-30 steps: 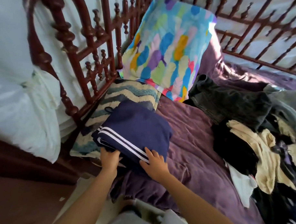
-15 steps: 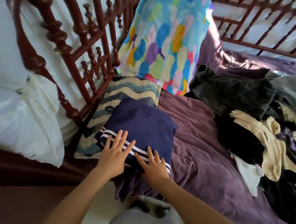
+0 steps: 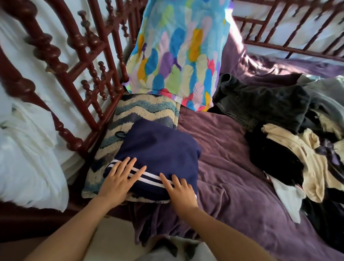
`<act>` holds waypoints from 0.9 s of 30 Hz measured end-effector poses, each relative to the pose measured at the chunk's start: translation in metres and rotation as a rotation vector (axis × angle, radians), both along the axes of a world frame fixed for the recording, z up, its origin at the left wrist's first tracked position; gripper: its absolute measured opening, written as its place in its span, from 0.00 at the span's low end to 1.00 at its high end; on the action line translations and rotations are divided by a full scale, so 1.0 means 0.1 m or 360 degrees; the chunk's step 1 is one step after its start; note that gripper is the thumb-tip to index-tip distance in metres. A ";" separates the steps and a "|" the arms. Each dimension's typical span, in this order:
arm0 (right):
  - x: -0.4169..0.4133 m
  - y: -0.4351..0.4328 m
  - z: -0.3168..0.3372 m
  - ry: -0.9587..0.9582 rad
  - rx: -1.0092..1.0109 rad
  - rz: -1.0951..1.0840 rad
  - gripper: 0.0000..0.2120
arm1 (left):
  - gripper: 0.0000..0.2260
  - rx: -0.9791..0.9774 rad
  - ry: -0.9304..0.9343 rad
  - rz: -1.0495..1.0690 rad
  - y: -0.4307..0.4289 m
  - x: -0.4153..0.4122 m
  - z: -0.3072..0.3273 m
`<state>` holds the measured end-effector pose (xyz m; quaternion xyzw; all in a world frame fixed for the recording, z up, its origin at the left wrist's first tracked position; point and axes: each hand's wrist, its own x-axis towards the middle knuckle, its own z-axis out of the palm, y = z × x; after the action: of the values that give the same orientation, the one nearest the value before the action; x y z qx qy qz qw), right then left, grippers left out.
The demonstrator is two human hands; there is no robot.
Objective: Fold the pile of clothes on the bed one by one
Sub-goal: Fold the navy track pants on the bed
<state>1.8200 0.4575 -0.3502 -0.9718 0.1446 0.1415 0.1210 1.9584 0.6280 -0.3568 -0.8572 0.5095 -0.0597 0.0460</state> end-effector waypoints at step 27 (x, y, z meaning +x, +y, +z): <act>-1.32 -2.31 2.58 -0.0784 -0.1064 0.0014 0.22 | 0.41 -0.0970 -0.0426 -0.1030 -2.72 -0.29 2.22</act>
<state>1.6884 0.2261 -0.0925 -0.9630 0.1451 -0.1494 -0.1710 1.9293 0.3555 -0.1349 -0.6132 0.6997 -0.3281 -0.1636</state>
